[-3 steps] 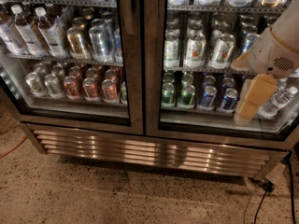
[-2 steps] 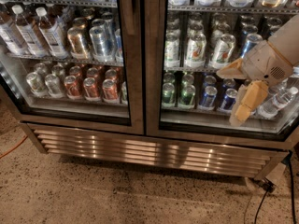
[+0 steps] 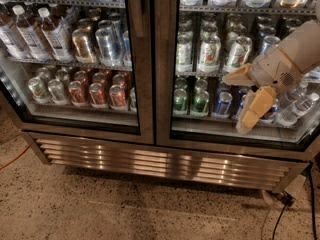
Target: Open right fridge door
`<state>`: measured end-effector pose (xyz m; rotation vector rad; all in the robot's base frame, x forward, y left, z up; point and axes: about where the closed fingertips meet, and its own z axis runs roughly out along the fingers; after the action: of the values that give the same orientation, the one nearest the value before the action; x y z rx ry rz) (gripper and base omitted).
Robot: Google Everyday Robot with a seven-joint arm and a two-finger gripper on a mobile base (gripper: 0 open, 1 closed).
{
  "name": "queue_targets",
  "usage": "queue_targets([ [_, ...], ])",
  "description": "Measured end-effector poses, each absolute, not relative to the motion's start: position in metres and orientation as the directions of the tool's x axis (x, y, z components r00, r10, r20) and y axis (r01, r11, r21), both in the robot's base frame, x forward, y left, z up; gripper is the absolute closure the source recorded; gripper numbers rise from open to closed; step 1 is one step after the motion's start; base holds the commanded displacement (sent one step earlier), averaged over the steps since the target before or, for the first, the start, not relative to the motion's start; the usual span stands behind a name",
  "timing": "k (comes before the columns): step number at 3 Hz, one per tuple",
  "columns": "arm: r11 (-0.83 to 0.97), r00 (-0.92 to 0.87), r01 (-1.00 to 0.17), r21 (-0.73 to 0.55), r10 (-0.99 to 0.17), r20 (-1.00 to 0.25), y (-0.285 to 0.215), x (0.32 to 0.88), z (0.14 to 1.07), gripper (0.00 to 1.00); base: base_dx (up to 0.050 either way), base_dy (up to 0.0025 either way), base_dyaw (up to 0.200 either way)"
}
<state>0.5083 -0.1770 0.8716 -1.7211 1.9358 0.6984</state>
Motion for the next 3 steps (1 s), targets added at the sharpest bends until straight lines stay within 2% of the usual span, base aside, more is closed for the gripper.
queue_targets([
  [1, 0.002, -0.085, -0.994, 0.113, -0.675, -0.733, -0.168, 0.509, 0.867, 0.0, 0.0, 0.0, 0.0],
  [2, -0.156, -0.013, -0.984, 0.086, -0.418, -0.908, -0.16, 0.52, 0.863, 0.0, 0.0, 0.0, 0.0],
  [3, -0.154, -0.061, -0.982, 0.111, -0.3, -0.952, -0.152, 0.539, 0.847, 0.0, 0.0, 0.0, 0.0],
])
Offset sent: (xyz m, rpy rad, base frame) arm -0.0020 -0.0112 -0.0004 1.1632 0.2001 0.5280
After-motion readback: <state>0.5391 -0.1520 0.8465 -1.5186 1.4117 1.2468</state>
